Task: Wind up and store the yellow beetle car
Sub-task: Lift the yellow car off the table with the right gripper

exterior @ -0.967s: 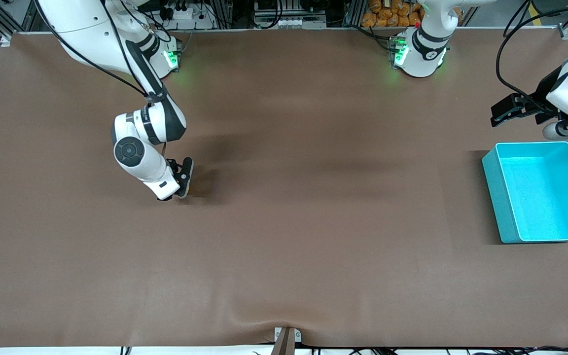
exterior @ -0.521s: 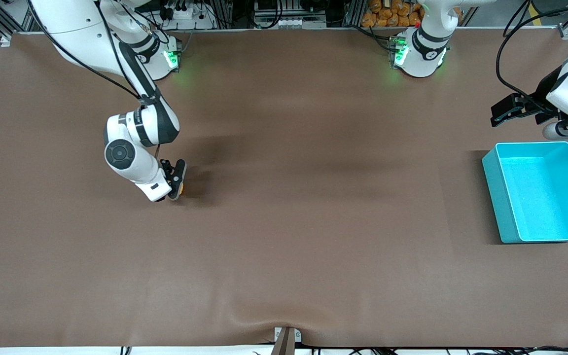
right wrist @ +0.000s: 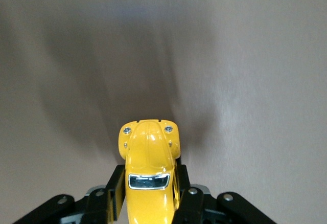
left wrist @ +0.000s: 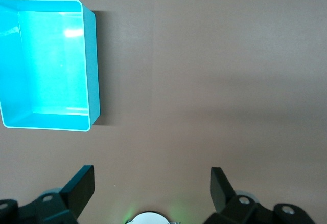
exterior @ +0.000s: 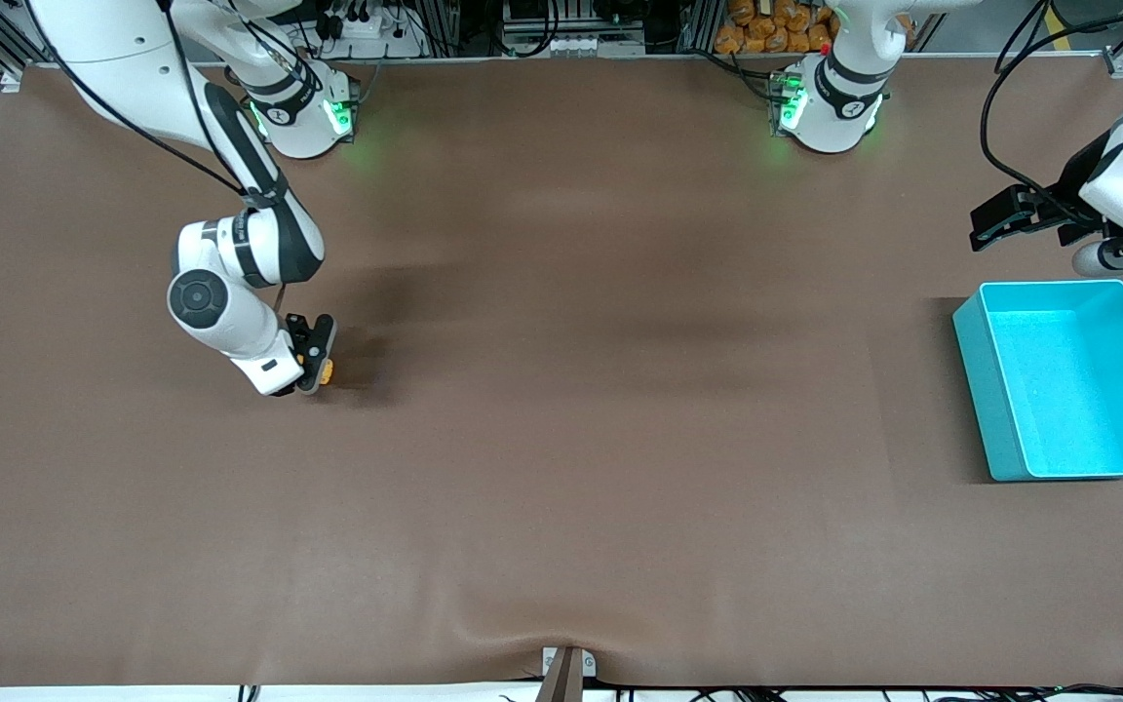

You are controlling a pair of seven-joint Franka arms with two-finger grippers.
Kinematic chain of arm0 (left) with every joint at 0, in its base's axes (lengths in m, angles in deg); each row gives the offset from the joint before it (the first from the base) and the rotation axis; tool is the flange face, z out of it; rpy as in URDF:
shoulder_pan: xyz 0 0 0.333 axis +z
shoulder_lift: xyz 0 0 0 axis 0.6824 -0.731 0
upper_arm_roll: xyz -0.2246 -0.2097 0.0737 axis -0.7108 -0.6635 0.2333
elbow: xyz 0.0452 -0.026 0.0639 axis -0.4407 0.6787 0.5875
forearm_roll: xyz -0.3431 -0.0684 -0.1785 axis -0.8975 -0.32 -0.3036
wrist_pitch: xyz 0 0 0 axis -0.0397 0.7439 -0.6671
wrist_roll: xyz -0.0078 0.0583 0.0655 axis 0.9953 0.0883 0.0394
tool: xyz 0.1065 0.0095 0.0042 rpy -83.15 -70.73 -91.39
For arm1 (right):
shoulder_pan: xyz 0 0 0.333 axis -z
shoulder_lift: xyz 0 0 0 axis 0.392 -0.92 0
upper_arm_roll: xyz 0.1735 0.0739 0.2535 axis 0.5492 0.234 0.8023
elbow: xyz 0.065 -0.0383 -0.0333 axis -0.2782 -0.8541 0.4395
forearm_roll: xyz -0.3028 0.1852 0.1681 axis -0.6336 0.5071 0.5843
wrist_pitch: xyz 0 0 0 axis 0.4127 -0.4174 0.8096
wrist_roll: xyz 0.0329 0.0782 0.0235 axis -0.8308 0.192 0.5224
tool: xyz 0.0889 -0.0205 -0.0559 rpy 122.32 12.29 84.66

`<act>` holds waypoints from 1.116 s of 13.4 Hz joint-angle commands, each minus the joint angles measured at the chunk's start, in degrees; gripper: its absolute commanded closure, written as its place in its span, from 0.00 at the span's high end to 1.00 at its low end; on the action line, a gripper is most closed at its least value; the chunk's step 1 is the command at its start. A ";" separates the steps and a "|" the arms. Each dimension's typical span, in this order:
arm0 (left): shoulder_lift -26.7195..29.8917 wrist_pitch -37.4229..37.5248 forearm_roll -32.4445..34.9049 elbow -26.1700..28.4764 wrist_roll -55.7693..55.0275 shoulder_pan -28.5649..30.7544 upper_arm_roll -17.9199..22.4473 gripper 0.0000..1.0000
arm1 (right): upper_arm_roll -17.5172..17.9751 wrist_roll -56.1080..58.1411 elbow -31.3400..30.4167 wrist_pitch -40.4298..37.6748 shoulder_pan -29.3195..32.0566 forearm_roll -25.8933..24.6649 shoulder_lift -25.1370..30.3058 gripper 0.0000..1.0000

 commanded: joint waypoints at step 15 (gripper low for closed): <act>0.07 1.58 -0.45 1.00 -0.85 1.33 -0.19 1.00 | 0.28 14.86 -0.04 5.64 12.28 -1.79 -4.80 1.00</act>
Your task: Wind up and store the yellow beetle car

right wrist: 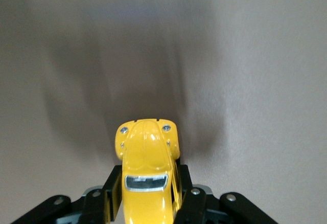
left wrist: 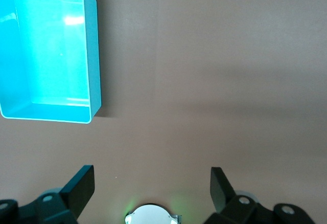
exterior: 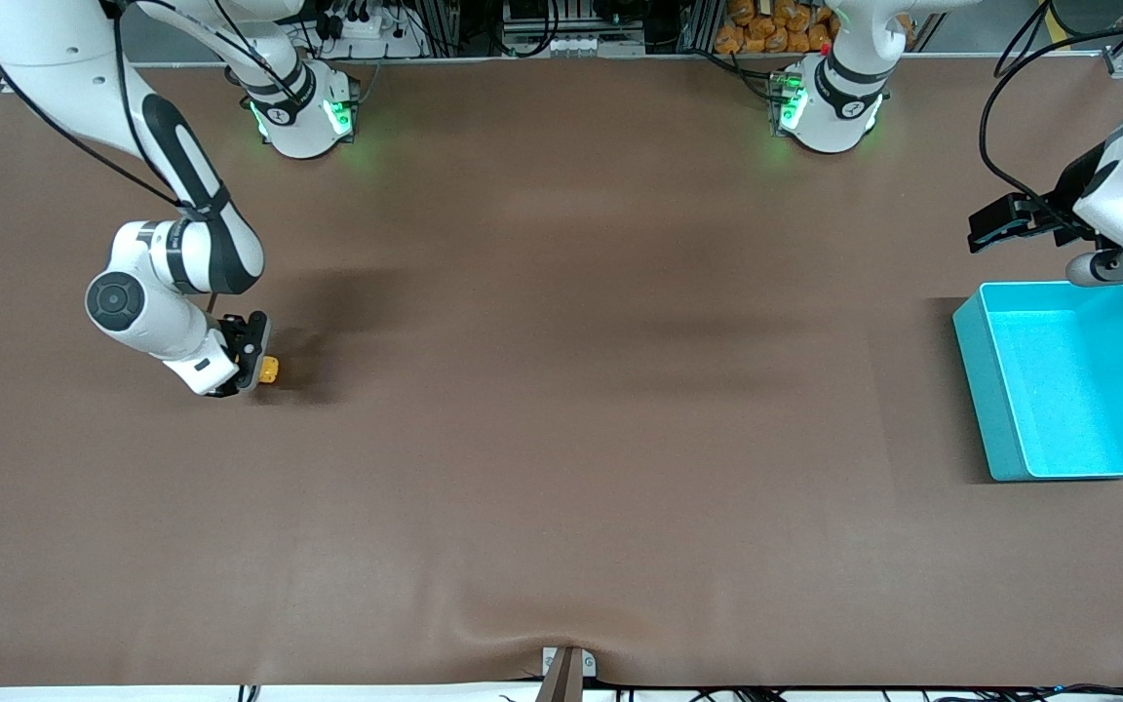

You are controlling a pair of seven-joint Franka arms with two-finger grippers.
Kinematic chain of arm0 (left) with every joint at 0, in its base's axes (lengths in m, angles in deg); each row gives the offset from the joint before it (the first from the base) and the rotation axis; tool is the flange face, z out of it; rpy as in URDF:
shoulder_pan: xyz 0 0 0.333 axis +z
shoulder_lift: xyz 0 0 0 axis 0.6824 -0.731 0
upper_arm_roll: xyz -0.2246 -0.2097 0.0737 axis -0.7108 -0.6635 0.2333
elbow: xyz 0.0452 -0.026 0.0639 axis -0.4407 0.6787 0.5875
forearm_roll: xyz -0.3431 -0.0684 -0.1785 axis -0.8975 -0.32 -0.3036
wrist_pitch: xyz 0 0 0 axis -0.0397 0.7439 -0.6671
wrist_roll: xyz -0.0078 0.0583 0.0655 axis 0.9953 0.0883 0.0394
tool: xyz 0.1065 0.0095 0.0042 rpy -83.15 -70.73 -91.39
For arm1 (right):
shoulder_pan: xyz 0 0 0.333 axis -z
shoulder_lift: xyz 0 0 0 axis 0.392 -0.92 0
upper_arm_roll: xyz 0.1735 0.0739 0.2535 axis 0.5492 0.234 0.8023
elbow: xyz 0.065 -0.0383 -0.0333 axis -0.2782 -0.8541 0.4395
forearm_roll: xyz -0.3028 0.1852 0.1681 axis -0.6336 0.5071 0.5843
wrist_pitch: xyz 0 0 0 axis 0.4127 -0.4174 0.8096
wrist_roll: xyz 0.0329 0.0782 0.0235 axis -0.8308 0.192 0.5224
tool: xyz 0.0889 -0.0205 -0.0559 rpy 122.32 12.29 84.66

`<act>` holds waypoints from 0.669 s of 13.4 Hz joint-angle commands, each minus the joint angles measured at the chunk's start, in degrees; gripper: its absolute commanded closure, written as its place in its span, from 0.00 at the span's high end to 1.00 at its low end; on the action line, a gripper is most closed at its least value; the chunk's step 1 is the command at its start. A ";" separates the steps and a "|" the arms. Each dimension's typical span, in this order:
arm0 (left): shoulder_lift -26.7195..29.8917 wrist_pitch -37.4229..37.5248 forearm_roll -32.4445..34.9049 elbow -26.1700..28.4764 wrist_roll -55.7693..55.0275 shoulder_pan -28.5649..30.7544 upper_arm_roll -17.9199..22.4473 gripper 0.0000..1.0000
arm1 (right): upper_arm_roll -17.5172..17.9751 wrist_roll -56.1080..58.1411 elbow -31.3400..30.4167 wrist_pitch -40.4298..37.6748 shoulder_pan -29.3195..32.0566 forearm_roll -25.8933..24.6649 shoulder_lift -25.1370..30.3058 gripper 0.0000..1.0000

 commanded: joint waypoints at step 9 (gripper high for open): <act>0.58 0.36 -0.45 -0.38 -0.85 0.28 -0.80 1.00 | 0.50 0.73 6.59 -15.05 4.39 -0.12 4.61 1.00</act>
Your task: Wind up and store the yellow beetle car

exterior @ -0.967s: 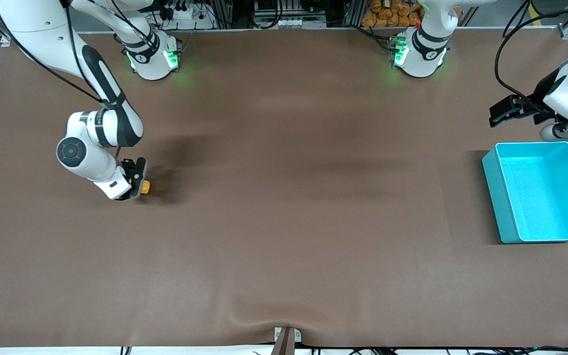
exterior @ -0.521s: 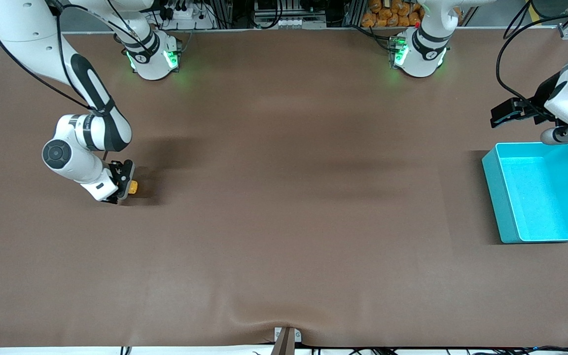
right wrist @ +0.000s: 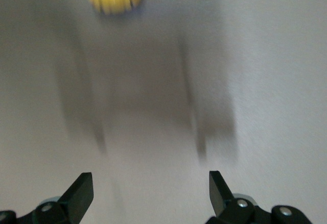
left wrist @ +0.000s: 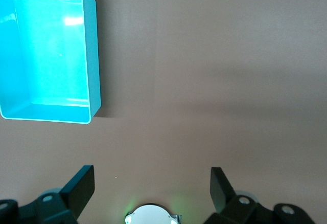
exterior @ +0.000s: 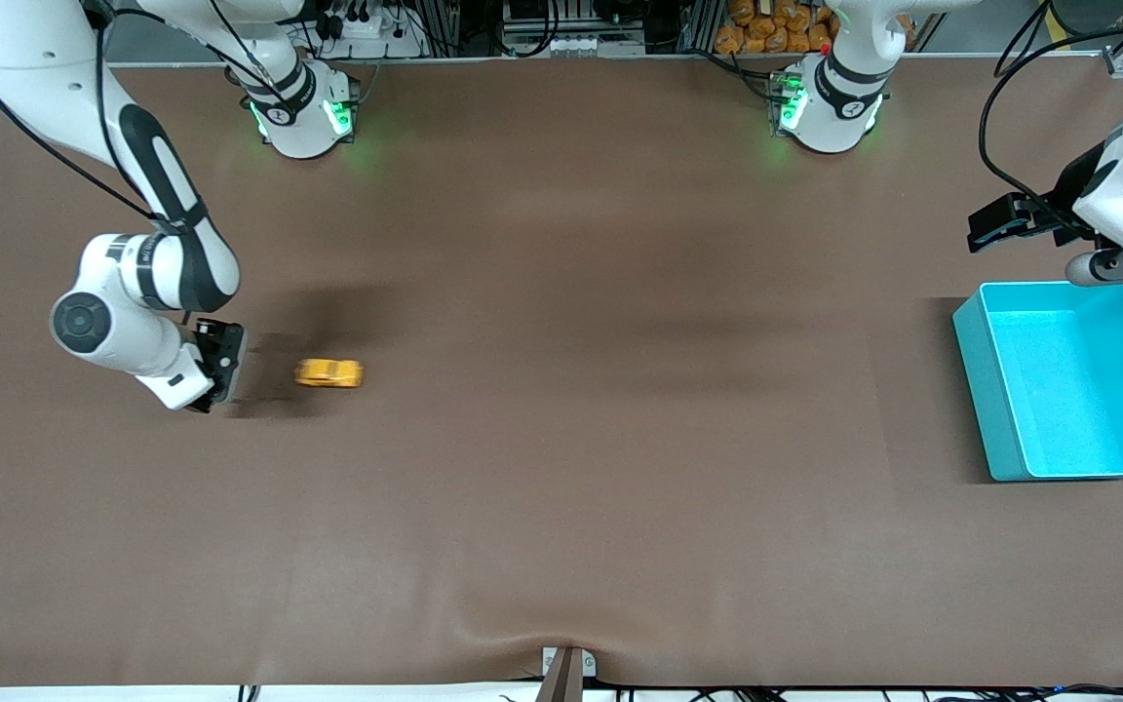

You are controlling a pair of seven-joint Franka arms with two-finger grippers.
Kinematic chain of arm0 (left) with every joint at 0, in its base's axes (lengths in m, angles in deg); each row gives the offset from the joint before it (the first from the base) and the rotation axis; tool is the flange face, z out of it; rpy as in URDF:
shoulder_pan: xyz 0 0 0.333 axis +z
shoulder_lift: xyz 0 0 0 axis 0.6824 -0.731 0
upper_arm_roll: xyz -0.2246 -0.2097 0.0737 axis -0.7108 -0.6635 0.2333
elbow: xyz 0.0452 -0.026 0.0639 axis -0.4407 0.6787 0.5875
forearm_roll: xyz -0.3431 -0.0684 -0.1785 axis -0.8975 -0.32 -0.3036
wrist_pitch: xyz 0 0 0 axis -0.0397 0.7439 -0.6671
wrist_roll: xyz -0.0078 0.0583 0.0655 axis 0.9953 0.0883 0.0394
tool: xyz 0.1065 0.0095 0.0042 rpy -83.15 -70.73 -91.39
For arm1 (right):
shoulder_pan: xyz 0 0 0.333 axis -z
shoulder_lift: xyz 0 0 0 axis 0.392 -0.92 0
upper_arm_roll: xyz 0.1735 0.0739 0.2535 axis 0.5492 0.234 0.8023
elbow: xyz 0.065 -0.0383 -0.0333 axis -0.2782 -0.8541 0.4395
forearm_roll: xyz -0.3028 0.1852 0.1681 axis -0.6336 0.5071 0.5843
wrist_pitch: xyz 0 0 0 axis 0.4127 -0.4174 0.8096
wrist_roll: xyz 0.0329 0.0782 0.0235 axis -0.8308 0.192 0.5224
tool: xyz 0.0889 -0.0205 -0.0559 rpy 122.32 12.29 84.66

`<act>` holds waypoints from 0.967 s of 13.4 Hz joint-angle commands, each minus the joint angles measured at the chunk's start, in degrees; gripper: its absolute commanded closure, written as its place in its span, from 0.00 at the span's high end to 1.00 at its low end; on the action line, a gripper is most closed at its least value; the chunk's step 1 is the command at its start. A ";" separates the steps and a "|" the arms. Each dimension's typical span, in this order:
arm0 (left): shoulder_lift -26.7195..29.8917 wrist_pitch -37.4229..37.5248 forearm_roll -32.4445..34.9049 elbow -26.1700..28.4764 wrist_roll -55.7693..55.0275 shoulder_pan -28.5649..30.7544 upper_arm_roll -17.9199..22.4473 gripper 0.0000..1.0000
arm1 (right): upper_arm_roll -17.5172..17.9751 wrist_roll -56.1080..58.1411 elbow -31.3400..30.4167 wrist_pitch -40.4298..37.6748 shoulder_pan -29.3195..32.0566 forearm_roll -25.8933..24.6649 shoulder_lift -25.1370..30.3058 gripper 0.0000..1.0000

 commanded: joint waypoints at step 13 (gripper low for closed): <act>0.32 -9.04 -0.54 7.38 -31.92 -0.16 -1.12 1.00 | 0.86 -12.72 30.55 -37.56 1.65 2.31 7.10 1.00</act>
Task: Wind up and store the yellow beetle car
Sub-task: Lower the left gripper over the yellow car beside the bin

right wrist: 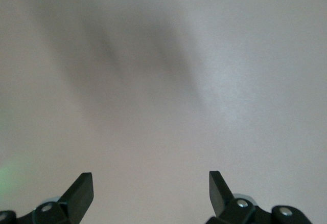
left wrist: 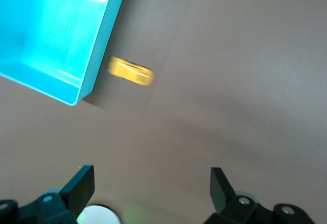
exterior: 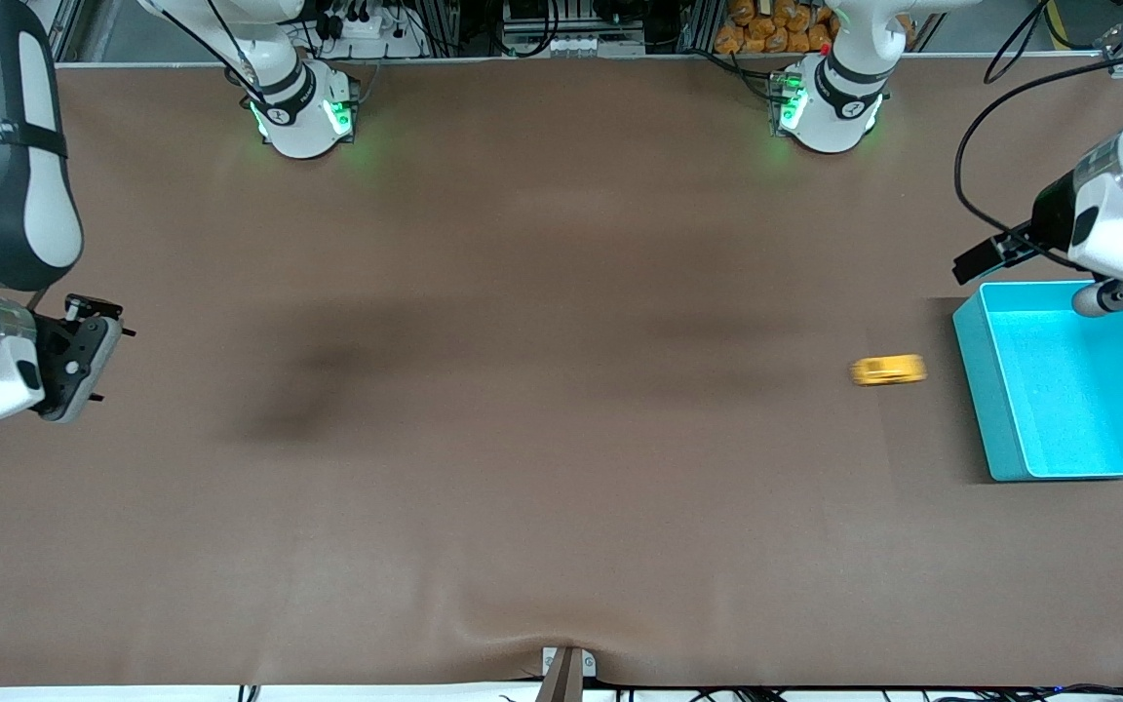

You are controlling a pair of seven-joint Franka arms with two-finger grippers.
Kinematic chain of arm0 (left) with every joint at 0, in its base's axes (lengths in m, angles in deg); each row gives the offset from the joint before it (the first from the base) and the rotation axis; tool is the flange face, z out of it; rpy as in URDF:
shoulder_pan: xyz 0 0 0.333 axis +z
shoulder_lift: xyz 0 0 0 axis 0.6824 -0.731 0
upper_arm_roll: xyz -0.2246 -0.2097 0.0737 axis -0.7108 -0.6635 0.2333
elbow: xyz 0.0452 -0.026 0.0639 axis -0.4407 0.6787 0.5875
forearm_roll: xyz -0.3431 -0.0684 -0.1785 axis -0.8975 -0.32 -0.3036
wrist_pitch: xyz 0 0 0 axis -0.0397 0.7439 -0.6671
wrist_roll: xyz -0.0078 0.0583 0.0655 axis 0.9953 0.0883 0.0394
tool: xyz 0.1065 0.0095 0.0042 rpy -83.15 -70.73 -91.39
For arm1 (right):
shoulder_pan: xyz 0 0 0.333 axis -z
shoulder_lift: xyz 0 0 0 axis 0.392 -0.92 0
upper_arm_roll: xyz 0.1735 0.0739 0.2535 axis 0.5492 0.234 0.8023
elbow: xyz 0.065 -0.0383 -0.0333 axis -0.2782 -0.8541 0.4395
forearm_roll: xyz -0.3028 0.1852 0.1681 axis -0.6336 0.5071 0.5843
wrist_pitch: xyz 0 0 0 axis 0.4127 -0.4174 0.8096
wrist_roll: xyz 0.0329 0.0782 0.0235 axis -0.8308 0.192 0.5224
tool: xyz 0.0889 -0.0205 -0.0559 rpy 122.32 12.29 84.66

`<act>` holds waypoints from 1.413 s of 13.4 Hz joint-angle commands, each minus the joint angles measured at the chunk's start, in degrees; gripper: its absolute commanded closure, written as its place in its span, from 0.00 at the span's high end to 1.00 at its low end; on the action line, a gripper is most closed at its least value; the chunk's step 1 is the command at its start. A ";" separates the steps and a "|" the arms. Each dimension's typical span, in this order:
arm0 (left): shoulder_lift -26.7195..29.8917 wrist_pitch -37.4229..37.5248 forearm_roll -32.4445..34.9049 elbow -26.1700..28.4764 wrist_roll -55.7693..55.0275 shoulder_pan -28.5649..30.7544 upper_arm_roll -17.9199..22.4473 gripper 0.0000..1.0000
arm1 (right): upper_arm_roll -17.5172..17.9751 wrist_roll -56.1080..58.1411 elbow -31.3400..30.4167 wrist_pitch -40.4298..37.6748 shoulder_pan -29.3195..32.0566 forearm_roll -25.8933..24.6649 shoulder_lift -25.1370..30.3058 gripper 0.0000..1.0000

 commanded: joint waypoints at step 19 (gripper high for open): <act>-4.79 -30.53 -0.72 25.77 -50.21 5.28 -0.42 1.00 | -0.04 -53.43 18.17 -12.70 1.69 1.55 5.62 1.00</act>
